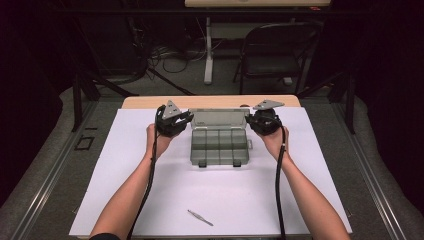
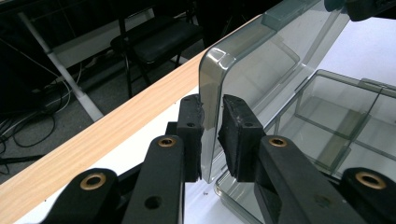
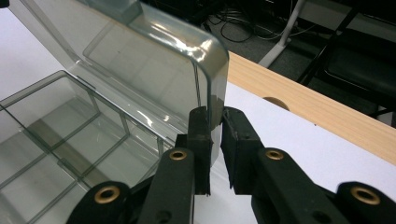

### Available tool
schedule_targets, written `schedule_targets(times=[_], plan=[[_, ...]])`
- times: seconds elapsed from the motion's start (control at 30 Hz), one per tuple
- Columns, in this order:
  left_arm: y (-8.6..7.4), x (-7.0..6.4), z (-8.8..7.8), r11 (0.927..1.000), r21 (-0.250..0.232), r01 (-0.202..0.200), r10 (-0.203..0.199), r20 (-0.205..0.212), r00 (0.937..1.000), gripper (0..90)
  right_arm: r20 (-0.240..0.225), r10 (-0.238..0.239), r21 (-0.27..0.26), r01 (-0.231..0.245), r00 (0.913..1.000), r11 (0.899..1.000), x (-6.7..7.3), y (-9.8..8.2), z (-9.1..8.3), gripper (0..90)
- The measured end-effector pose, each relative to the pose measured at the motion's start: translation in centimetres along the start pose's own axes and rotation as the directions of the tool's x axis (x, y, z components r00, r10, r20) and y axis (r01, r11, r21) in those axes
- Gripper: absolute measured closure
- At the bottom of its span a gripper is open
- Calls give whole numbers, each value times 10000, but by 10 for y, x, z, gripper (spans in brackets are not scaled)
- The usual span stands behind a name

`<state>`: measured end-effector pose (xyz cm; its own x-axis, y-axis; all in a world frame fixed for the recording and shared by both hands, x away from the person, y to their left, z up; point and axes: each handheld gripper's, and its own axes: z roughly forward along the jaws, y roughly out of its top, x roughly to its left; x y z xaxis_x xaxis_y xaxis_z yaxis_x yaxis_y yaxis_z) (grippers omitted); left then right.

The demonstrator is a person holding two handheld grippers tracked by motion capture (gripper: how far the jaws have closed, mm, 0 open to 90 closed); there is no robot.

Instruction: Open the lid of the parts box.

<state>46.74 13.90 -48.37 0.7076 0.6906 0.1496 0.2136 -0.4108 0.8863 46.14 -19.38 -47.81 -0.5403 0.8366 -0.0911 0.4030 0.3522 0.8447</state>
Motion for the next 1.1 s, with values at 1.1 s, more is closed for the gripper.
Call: schedule_targets(times=[1.1], plan=[[-8,6,25,9984,435,364,-353,-259,9990,747,237,365,330,-373,9991,9988,-6,-5,24,832]])
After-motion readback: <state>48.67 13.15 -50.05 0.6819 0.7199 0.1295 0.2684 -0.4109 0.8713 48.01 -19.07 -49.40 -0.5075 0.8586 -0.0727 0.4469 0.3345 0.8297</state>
